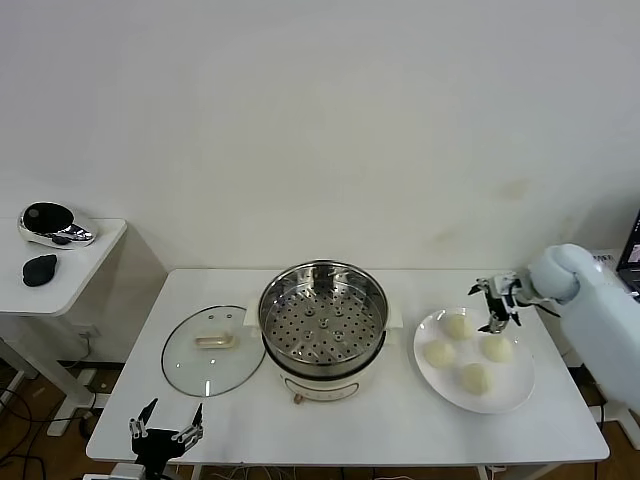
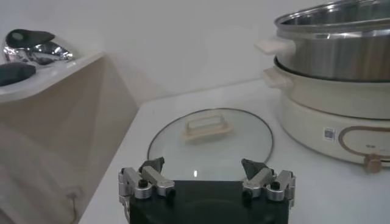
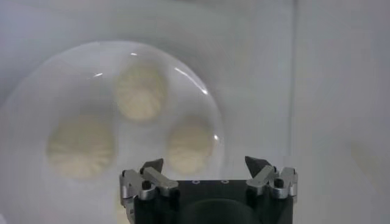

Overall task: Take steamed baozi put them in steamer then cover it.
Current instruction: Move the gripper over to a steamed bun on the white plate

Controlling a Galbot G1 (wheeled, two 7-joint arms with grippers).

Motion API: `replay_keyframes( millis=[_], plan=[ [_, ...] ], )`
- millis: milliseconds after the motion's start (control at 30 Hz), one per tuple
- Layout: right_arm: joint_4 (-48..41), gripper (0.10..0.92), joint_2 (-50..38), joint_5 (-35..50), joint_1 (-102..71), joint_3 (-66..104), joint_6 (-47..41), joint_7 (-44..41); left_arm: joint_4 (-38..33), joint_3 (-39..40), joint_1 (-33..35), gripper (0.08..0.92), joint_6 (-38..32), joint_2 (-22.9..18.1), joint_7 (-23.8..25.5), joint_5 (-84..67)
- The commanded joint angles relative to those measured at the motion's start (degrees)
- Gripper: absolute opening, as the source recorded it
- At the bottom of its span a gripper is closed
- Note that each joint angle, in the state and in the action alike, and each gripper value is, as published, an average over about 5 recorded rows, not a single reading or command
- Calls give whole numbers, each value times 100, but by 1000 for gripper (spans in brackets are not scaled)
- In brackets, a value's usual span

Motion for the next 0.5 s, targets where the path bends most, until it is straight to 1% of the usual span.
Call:
replay_keyframes(
  millis=[33, 333, 500],
  plan=[
    [-629, 823, 330, -317, 348, -423, 135, -127, 2, -1, 2, 823, 1, -3, 2, 3],
    [-1182, 823, 649, -464, 303, -256, 155, 287, 39, -37, 12, 823, 3, -26, 3, -11],
    [-1325, 823, 766, -556, 316, -225, 151, 363, 48, -25, 10, 823, 7, -52, 4, -10]
  ],
)
